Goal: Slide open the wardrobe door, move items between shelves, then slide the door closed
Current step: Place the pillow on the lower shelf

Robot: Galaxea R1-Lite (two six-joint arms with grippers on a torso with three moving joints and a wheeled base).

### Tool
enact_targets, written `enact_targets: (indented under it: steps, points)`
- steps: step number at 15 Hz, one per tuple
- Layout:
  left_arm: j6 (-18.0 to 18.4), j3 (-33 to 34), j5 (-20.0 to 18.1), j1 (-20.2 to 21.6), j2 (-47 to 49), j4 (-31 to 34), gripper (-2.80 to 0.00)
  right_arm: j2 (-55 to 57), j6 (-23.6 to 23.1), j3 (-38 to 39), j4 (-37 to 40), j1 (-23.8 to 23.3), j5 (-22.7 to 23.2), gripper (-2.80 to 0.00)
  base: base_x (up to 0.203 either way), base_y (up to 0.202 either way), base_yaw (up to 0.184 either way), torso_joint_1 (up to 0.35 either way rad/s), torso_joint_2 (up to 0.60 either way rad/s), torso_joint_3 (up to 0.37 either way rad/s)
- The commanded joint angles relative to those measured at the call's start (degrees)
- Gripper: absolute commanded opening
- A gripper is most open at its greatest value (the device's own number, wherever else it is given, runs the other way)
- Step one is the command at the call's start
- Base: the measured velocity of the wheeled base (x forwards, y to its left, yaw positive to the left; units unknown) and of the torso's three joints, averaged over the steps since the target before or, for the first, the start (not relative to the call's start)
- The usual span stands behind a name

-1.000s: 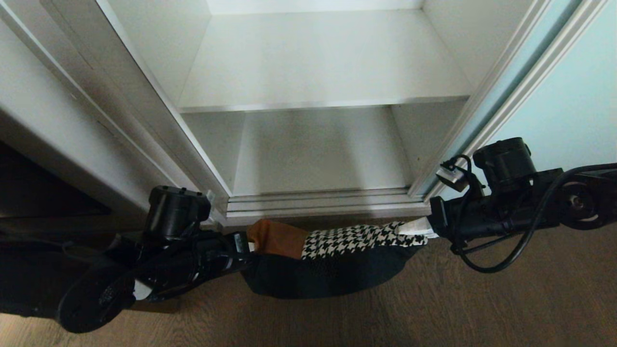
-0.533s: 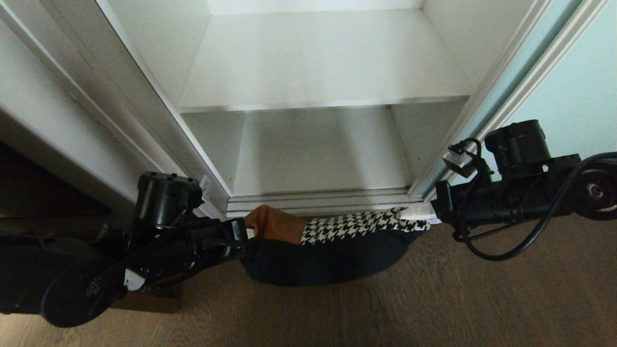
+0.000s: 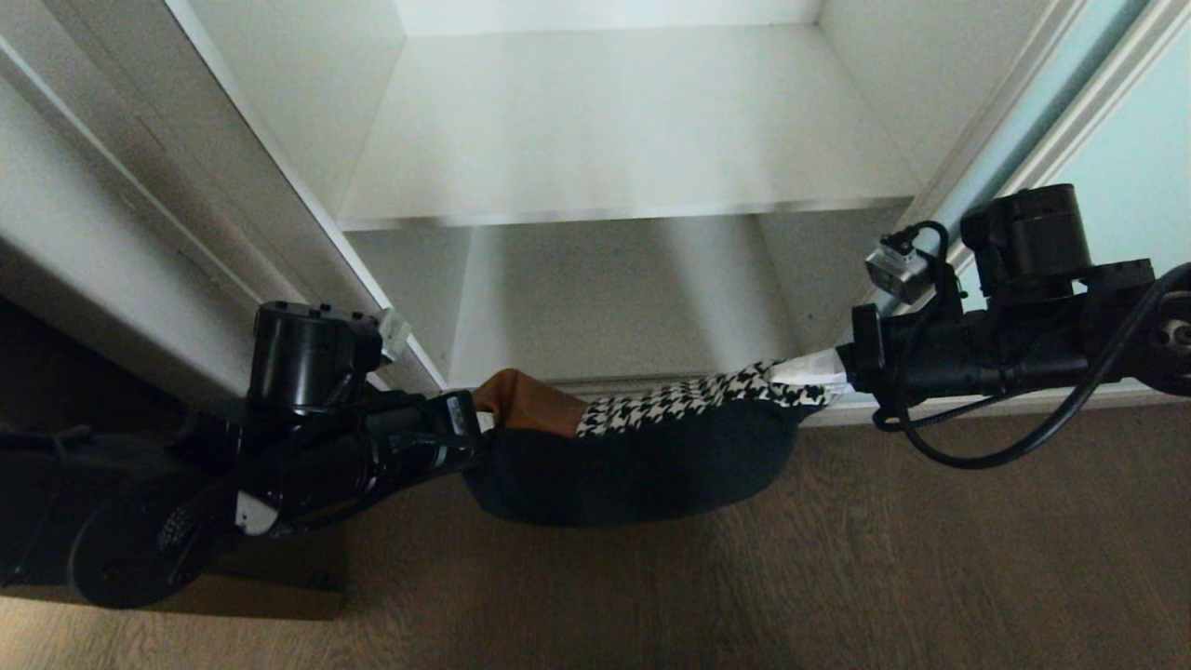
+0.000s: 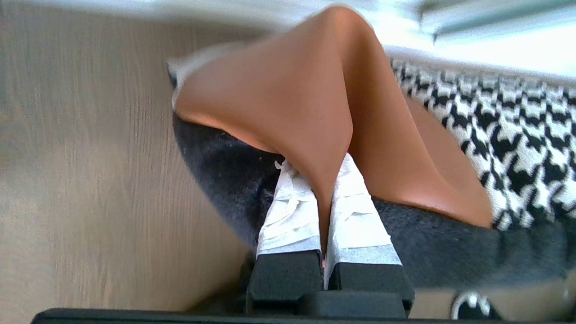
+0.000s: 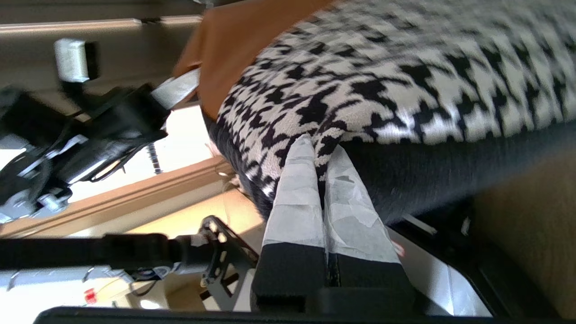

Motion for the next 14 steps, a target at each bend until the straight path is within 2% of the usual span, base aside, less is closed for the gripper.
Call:
enact_targets:
  steps: [1,5,9,11,14]
  points:
    - [0.0,-0.5,-0.1,0.0,-0.3,-0.1,-2.8,-1.0,0.2,-0.4,0.0,0.0,1.6,-2.8,0.201,0.0,0.001,0.003,0.01,-0.002]
    - [0.2,-0.5,0.0,0.0,-0.3,-0.5,-2.8,-0.9,0.2,-0.8,-0.1,0.0,1.9,-2.8,0.195,0.0,0.001,0.004,0.0,0.0]
    - [1.8,-0.4,-0.2,-0.1,0.0,-0.8,-2.8,0.4,0.0,-1.0,-0.1,0.0,2.0,-2.8,0.177,0.0,0.0,0.003,0.0,0.002]
    - [1.8,-0.6,0.0,0.0,0.7,-1.0,-2.8,2.3,-0.3,-1.4,-0.1,0.0,2.0,-2.8,0.0,0.0,0.0,0.0,0.0,0.0]
    - [1.6,-4.6,0.2,0.2,5.1,-3.4,-2.8,6.5,-0.4,-5.6,-0.1,-0.3,2.0,-2.8,0.0,0.0,0.0,0.0,0.0,0.0]
